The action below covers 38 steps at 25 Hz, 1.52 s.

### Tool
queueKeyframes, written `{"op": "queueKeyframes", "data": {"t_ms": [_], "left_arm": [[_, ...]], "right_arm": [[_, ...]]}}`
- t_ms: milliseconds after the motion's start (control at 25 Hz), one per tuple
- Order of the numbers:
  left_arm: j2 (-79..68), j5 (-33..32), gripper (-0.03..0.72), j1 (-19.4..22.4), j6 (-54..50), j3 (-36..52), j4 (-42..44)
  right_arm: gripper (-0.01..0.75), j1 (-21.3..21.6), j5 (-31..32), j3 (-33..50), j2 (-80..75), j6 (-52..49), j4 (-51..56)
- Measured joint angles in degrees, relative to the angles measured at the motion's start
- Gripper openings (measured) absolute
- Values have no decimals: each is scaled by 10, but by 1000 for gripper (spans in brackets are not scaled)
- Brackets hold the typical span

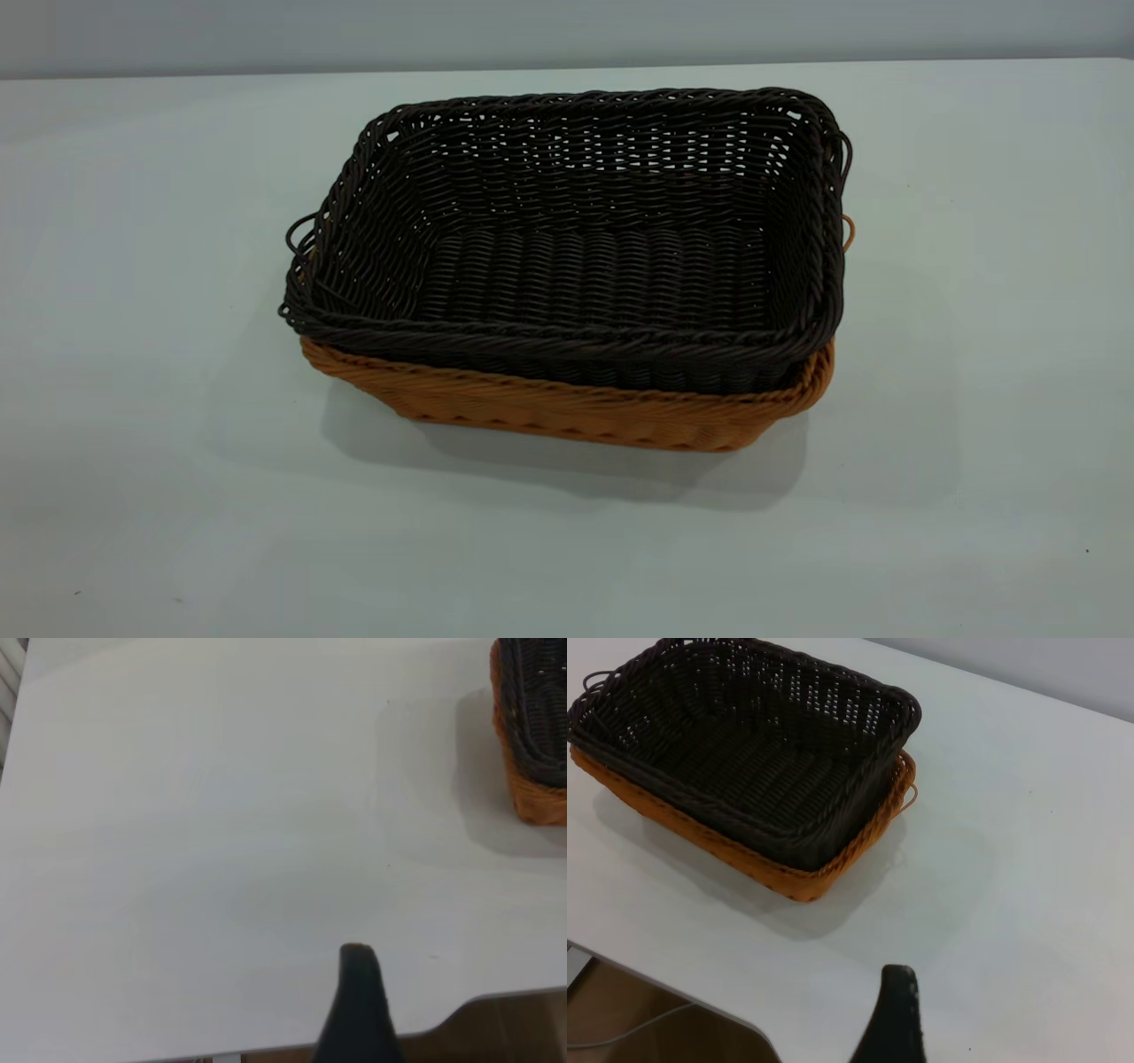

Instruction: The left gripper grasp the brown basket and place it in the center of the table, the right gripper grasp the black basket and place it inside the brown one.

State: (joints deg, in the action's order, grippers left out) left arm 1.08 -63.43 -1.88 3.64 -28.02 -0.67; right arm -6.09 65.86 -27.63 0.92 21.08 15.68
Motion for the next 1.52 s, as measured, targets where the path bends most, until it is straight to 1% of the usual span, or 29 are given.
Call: {"op": "queueKeyframes", "data": {"t_ms": [520,640,840,920,1240,1520], "left_arm": [[0,0,519,0,0,0,0],[0,0,519,0,0,0,0],[0,0,519,0,0,0,0],[0,0,519,0,0,0,0],[0,0,519,0,-1,0,0],[0,0,519,0,-1,0,0]], "right_arm": [[584,0,0,0,0,0,0],[584,12,0,0,0,0,0],[584,47,0,0,0,-3,-2],[584,56,0,0,0,-20,-13],[584,57,-15,4,0,-158,-112],[584,57,-16,5,0,-192,-130]]}}
